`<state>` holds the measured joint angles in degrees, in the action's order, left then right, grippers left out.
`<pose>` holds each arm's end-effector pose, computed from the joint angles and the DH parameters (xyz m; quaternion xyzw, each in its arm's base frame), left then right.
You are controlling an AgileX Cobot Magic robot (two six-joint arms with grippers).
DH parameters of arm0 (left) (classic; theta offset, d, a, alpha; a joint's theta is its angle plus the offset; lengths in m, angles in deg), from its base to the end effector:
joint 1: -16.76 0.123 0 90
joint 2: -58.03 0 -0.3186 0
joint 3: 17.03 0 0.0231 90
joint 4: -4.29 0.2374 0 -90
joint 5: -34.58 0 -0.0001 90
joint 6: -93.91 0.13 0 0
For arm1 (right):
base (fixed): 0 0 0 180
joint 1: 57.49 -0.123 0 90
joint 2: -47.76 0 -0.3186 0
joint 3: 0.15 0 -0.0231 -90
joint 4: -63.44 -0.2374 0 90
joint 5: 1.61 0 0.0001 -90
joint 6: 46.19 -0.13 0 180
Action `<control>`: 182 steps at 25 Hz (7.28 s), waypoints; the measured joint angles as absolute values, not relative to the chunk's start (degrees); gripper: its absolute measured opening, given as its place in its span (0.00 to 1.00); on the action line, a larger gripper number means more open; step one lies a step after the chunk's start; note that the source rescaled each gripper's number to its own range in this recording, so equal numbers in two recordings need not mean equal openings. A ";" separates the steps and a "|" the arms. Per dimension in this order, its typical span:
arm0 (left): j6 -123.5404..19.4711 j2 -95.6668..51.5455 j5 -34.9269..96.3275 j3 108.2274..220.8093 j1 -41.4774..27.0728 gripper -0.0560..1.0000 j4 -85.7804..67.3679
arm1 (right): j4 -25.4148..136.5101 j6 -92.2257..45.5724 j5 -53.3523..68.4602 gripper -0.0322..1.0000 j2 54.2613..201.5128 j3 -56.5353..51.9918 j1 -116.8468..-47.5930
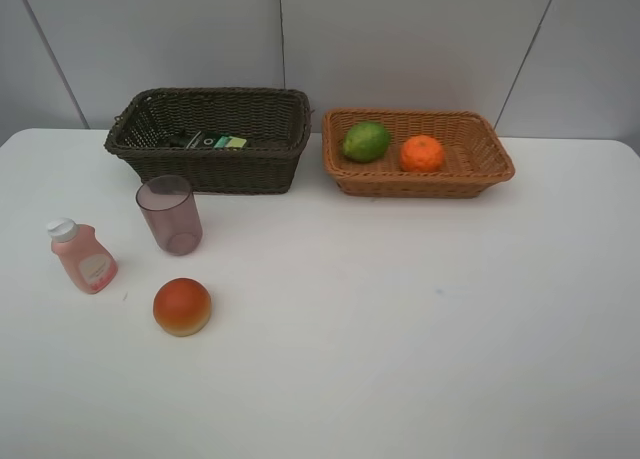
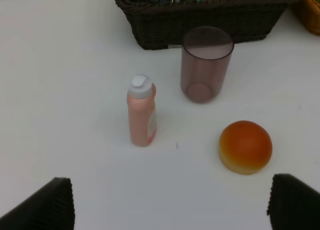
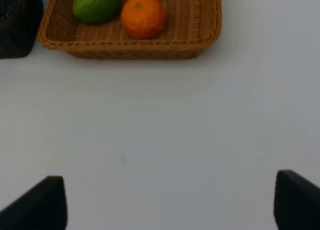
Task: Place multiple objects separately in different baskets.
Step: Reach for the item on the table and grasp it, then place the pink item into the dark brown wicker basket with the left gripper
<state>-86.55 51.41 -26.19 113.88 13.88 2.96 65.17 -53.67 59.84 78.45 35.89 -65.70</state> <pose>-0.0172 -0.0018 0.2545 0.0185 0.8500 -0.0269 0.5258 0.0372 0.0019 0.3202 -0.0064 0.8994 0.0447 0.4349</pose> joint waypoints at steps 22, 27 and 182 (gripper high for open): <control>-86.55 51.41 -26.19 113.88 13.88 1.00 2.96 | 68.63 -53.64 59.22 0.68 54.49 47.81 -64.72; -86.55 51.41 -26.19 113.88 13.88 1.00 3.01 | 68.64 -53.64 59.22 0.68 54.49 47.81 -59.14; -92.13 -62.05 -10.06 160.61 -9.46 0.05 11.79 | 68.59 -53.19 59.22 0.68 54.49 47.81 -56.49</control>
